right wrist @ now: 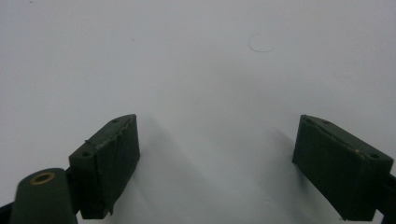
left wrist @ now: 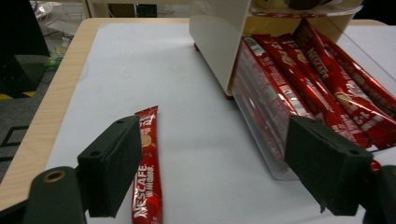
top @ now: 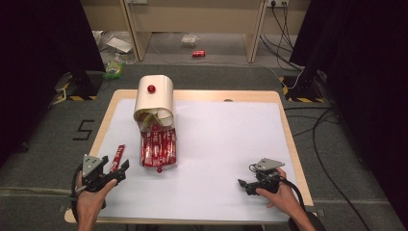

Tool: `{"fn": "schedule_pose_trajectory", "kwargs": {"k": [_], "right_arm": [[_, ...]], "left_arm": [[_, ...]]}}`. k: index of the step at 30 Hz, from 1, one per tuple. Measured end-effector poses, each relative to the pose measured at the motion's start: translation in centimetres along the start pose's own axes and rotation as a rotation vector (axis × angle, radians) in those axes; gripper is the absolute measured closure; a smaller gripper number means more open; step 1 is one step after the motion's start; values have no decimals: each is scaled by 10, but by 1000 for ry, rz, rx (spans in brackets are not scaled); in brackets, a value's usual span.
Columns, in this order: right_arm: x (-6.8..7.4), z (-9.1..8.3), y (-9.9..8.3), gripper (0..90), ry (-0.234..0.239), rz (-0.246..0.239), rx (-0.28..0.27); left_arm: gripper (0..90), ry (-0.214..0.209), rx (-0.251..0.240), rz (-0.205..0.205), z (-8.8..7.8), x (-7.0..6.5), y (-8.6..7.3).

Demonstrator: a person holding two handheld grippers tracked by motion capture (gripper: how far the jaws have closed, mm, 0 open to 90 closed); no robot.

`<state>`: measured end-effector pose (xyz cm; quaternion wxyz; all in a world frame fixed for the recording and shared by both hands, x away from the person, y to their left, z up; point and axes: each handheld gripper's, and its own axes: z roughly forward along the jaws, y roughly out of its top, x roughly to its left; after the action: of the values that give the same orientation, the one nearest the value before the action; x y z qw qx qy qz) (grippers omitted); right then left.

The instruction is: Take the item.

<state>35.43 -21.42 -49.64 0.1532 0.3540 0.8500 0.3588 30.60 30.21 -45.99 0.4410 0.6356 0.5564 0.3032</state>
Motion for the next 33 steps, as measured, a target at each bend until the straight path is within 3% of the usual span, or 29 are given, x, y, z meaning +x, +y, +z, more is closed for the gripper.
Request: {"fn": "schedule_pose_trajectory", "kwargs": {"k": [3,8,12,33], "right_arm": [[0,0,0,150,1,1,0],[0,0,0,150,1,1,0],[0,0,0,150,0,0,0],[0,0,0,150,1,1,0]], "left_arm": [[176,-5,-3,28,0,-7,-3],[176,-18,-3,37,-1,-12,-5],[174,-29,3,23,-2,-16,-9],[159,-59,21,51,-1,-30,-21]]}}
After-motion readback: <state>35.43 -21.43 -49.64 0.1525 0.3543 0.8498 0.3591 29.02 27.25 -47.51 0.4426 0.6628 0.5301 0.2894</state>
